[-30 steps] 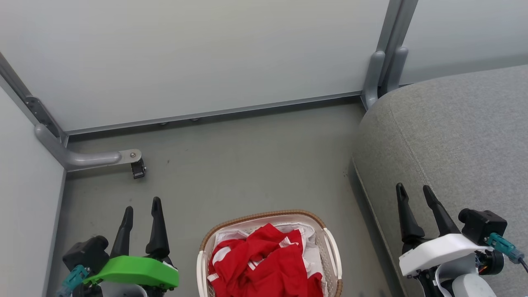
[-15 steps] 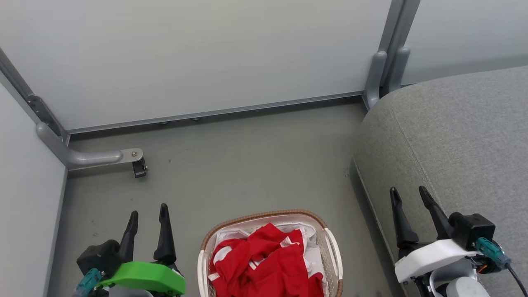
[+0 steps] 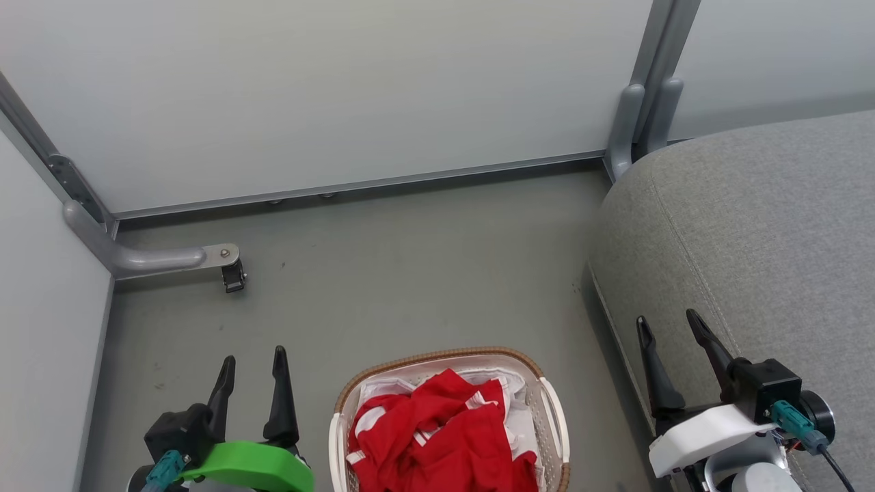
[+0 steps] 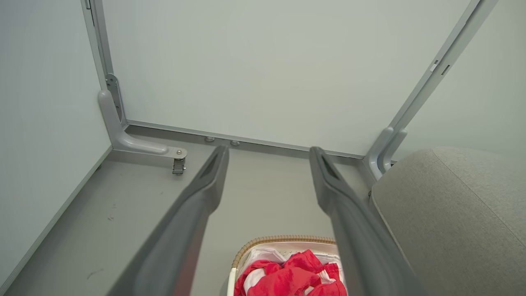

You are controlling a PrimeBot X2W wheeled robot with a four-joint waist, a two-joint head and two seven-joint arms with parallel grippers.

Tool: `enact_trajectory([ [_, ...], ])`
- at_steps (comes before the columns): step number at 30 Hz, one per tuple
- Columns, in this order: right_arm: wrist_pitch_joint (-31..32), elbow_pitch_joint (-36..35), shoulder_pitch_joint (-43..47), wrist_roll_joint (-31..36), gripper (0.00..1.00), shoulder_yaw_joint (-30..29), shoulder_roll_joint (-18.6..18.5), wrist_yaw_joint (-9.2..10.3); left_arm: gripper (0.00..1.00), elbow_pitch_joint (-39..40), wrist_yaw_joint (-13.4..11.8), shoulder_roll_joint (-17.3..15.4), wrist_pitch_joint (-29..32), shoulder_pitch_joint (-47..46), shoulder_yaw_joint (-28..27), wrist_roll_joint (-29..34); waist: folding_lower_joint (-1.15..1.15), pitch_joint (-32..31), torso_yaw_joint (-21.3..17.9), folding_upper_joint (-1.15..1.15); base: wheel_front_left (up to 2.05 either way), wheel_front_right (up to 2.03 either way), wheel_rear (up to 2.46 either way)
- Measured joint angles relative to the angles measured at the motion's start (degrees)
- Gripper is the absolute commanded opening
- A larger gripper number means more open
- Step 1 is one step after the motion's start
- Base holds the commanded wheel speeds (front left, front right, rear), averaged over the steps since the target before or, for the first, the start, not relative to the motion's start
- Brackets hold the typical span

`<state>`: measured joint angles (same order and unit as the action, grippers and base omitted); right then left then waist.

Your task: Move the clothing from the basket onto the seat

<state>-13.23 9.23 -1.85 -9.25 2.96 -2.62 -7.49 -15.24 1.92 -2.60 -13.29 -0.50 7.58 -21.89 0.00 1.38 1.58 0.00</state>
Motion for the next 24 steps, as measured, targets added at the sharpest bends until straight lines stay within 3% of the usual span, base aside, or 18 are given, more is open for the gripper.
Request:
enact_trajectory([
  [24,-1.8,-0.5,0.0,6.2,1.0,0.5,-0.1,0.0,1.0,-0.6,-0.6,-0.1,-1.7,0.0,1.1,5.0,0.0,0.3,0.3,0.0,0.0,0.0,0.0],
])
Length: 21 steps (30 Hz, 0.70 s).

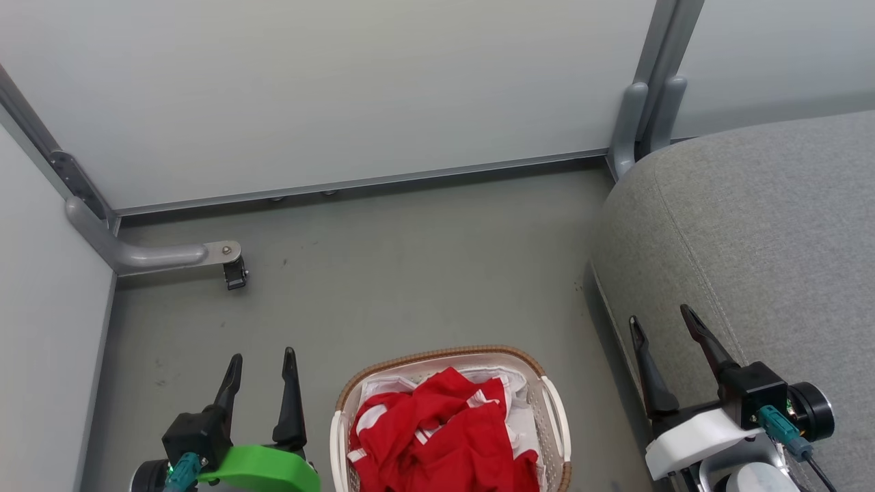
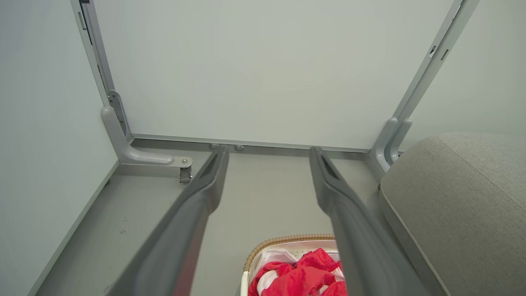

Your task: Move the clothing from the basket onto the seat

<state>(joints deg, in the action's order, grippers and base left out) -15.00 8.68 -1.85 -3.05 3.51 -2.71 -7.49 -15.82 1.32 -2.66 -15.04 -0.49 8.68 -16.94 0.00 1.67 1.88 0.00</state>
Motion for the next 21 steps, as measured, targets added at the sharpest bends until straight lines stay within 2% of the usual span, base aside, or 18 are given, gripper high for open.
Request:
enact_trajectory([
  [21,0.0,-0.8,-0.7,-0.1,1.0,-0.3,0.0,0.0,1.0,0.6,0.4,0.0,0.0,-0.6,1.0,-0.1,0.0,1.9,-0.3,0.0,0.0,0.0,0.0],
])
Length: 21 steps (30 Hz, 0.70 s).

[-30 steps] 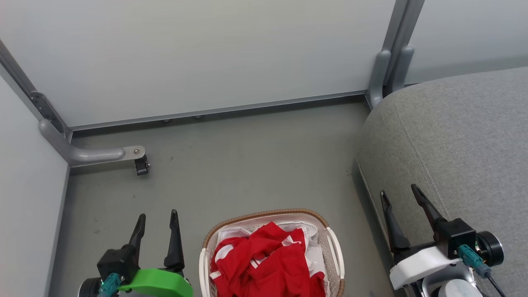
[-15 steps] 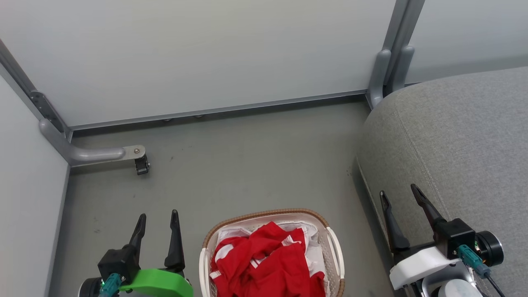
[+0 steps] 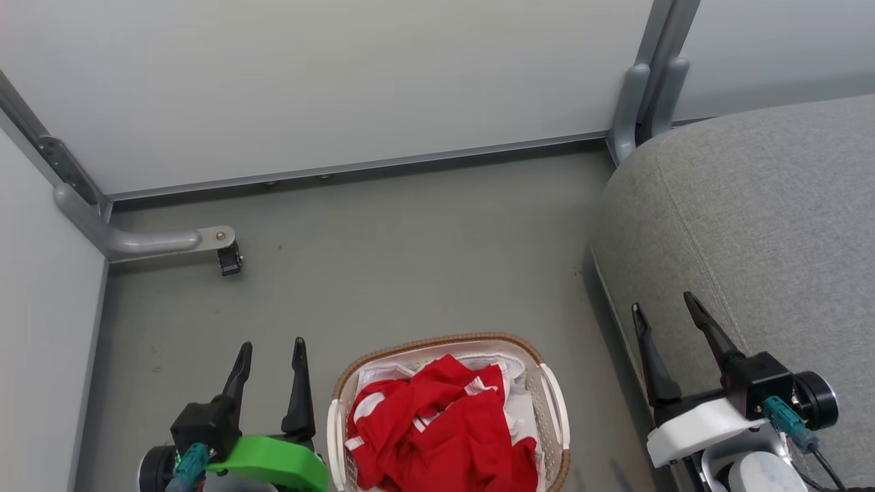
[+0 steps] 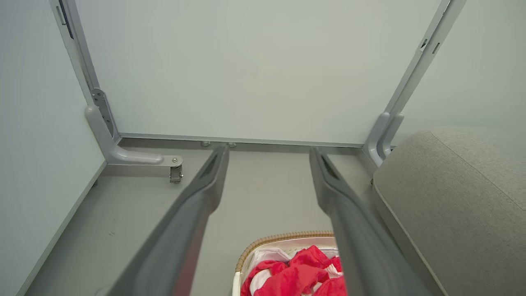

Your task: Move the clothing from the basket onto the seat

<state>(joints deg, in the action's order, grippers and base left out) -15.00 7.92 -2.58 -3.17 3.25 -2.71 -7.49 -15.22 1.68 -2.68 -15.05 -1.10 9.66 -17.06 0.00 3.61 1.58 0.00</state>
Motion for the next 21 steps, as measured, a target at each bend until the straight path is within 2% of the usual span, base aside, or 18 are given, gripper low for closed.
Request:
enact_trajectory([
  [6,0.0,-1.3,-2.6,-0.1,1.0,-1.4,0.0,0.0,1.0,-2.2,1.7,0.0,-0.1,-5.1,3.1,3.2,0.0,3.7,-0.4,0.0,0.0,0.0,0.0],
  [11,0.0,-2.8,-5.8,-0.9,1.0,-3.5,0.0,-0.01,1.0,-8.1,3.1,0.0,-0.1,-12.4,6.0,4.8,0.0,8.1,-0.7,0.0,0.0,0.0,0.0],
  [17,0.0,-3.9,-10.4,-1.4,1.0,-4.8,0.0,-0.01,1.0,-19.9,4.4,0.0,-0.1,-22.8,11.2,7.5,0.0,14.8,-1.4,0.0,0.0,0.0,0.0],
  [21,0.0,-4.6,-13.7,-2.6,1.0,-4.6,-0.1,-0.01,1.0,-31.0,4.9,0.0,0.4,-28.8,14.1,9.5,0.01,19.6,-2.3,0.0,0.0,0.0,0.0],
])
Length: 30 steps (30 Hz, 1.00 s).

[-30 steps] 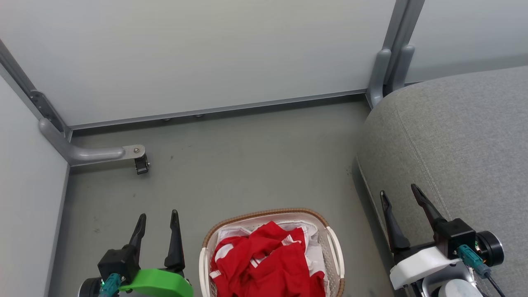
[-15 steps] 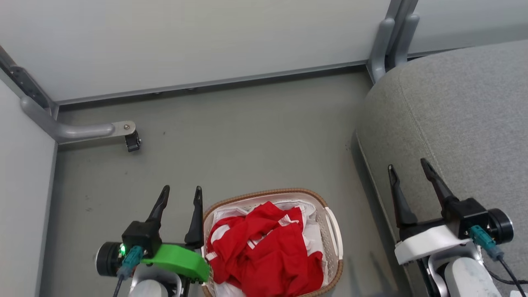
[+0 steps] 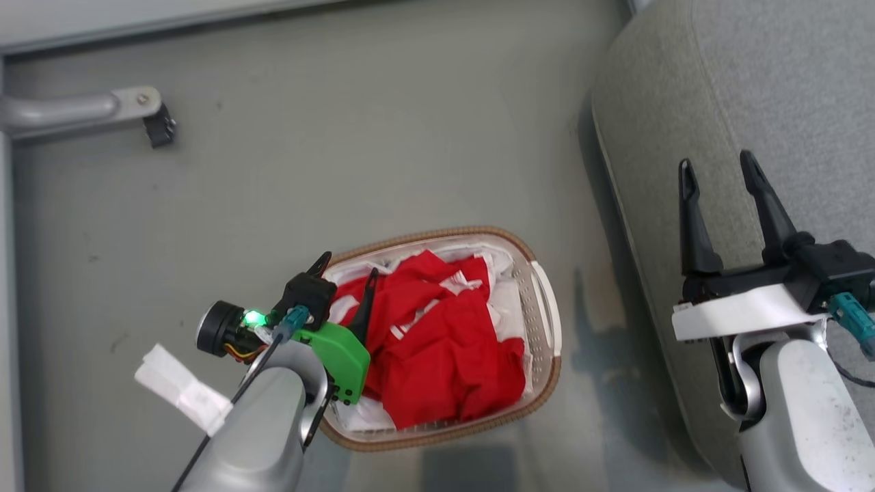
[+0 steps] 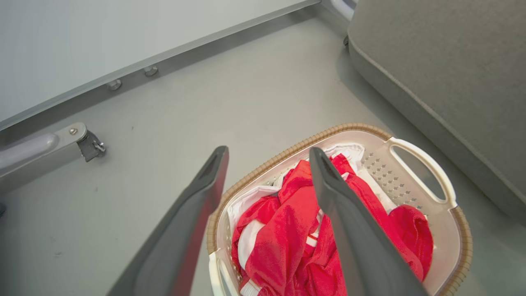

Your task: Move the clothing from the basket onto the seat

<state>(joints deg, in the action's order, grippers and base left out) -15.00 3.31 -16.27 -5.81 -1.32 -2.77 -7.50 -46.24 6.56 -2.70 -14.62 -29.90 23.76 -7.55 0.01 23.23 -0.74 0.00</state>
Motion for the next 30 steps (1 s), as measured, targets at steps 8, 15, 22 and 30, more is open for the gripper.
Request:
enact_trajectory([
  [8,0.0,-1.6,-3.5,-3.0,1.0,1.2,0.0,-0.02,1.0,-15.6,0.5,-0.5,4.4,-8.1,3.6,1.6,0.0,9.0,-3.5,0.0,0.0,0.0,0.0],
  [15,0.0,-2.7,-5.3,-4.9,1.0,1.8,-0.1,-0.02,1.0,-21.5,0.5,-1.1,5.2,-12.6,5.7,2.5,0.0,15.3,-7.0,0.0,0.0,0.0,0.0],
  [22,0.0,-3.3,-6.7,-6.2,1.0,2.9,0.0,-0.02,1.0,-24.3,0.4,-1.0,5.1,-15.7,6.5,2.4,0.0,20.1,-9.6,0.0,0.0,0.0,0.0],
  [30,0.0,-3.8,-7.7,-6.9,1.0,3.6,0.0,-0.02,1.0,-25.9,-3.6,-3.2,4.6,-18.2,5.8,1.5,0.0,23.4,-11.3,0.0,0.0,0.0,0.0],
])
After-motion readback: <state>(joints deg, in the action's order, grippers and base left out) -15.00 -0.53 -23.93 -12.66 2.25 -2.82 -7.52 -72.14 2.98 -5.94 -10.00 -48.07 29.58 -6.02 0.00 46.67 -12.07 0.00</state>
